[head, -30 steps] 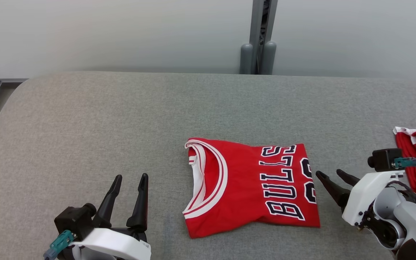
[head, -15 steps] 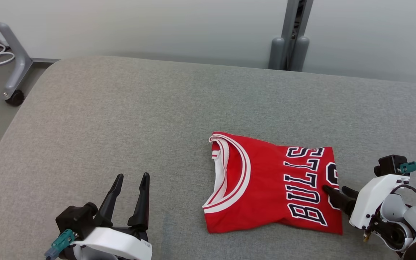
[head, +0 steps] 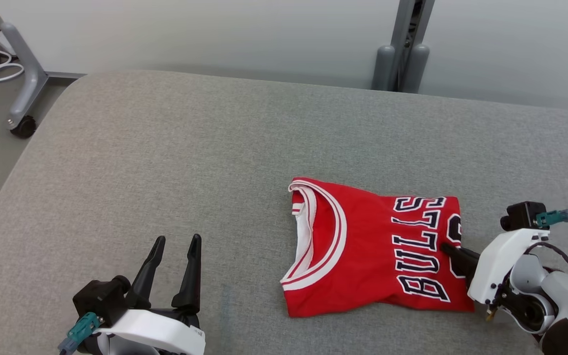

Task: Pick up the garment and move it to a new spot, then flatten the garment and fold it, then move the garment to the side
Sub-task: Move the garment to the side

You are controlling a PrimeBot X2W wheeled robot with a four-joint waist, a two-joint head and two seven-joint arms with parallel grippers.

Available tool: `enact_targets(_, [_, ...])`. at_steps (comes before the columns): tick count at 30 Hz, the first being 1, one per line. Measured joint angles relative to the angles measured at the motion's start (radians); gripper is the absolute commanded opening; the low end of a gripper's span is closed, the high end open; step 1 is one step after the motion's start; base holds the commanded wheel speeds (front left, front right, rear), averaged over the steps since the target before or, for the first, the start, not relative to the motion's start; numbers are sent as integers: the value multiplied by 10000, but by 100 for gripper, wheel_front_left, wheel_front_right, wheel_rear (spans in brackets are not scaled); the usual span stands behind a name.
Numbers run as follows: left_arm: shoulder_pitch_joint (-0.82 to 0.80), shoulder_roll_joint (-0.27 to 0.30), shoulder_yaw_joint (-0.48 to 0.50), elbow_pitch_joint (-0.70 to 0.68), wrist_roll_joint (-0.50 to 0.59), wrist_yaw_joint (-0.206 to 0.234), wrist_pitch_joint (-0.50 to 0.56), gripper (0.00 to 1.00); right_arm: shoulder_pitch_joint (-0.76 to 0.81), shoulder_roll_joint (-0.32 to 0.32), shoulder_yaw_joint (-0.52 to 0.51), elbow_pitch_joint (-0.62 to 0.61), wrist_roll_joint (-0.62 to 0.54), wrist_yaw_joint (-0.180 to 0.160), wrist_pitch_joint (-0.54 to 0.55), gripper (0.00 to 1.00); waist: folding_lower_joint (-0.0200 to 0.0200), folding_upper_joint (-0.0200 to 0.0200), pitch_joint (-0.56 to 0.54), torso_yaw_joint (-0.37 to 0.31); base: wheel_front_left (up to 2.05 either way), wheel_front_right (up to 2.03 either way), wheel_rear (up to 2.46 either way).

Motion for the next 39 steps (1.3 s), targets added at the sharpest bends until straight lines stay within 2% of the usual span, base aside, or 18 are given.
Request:
enact_targets(6, [0,0,0,-15,-13,36,-31,100,-329,-198,105,-284,-90,0,-232,0,0,0,-15,-361,0,0,0])
enact_targets(12, [-1,0,-21,-81,-15,35,-63,100,-686,-972,71,-704,-280,0,-282,0,0,0,-57,-1100,0,0,0])
enact_targets(18, [-25,2,-8,-148,-17,36,-75,100,-943,-1580,-25,-1001,-483,0,-84,0,0,0,-91,-2011,0,0,0])
enact_targets(23, [-81,-33,-15,-150,-19,25,-79,100,-1154,-1833,-194,-1244,-637,0,86,0,0,0,-121,-2891,0,0,0])
enact_targets(31, [-198,-96,-52,-169,-15,23,-119,100,-1212,-1933,-412,-1534,-1007,0,345,0,0,0,-100,-4230,0,0,0])
enact_targets(39, [-490,-33,-48,-186,61,23,-102,100,-1658,-1404,-525,-1540,-1542,0,418,0,-1,0,269,-4945,0,0,0])
